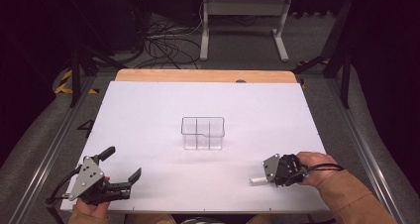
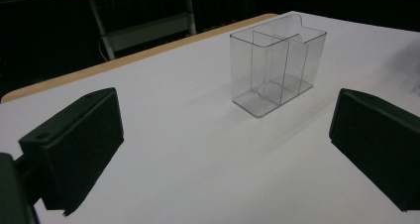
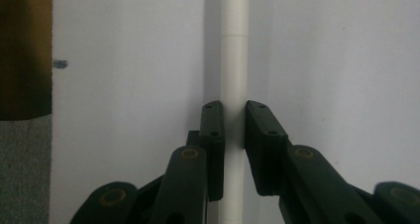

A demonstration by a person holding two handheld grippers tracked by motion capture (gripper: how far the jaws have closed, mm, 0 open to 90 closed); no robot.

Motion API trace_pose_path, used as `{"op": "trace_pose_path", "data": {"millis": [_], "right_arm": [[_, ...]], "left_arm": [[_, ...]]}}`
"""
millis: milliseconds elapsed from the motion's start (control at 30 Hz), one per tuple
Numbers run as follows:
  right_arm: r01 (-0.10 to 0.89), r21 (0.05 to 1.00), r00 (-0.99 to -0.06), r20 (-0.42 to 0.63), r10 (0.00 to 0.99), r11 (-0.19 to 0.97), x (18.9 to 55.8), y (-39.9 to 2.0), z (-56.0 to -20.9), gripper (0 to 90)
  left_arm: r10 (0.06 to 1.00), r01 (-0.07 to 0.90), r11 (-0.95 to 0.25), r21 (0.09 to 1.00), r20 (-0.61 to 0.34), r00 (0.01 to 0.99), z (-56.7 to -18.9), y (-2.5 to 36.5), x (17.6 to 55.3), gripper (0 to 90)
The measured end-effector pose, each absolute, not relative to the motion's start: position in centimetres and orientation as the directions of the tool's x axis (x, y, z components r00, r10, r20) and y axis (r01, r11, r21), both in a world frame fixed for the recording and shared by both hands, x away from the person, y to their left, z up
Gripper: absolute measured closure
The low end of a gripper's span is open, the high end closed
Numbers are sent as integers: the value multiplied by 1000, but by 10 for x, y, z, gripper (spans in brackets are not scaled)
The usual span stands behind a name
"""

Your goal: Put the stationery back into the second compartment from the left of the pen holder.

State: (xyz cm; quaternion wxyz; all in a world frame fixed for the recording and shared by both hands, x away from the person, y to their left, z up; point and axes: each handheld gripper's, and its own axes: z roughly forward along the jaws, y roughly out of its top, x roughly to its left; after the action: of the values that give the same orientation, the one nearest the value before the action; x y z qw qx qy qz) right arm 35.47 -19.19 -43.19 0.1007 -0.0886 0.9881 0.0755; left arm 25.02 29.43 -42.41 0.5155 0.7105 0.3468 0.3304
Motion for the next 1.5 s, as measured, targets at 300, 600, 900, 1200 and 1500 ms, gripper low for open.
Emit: {"op": "trace_pose_path", "data": {"millis": [300, 600, 900, 1200, 1500], "right_arm": [[-160, 269, -964, -251, -92, 950, 354, -197, -404, 786], [-147, 384, -959, -281, -37, 911, 356, -200, -388, 786], [-125, 526, -950, -309, 52, 841, 358, -203, -370, 785], [-114, 600, -936, -332, 117, 792, 361, -195, -360, 786], [-84, 679, -926, -323, 195, 729, 371, -182, -347, 786]], "left_arm": [[835, 154, -226, 962, 110, 539, -424, 294, 250, 10], [835, 152, -228, 962, 113, 538, -424, 295, 250, 10], [836, 152, -222, 963, 107, 537, -424, 295, 250, 10], [838, 154, -222, 963, 108, 534, -424, 296, 249, 10], [840, 153, -219, 964, 106, 533, -424, 297, 249, 11]]}}
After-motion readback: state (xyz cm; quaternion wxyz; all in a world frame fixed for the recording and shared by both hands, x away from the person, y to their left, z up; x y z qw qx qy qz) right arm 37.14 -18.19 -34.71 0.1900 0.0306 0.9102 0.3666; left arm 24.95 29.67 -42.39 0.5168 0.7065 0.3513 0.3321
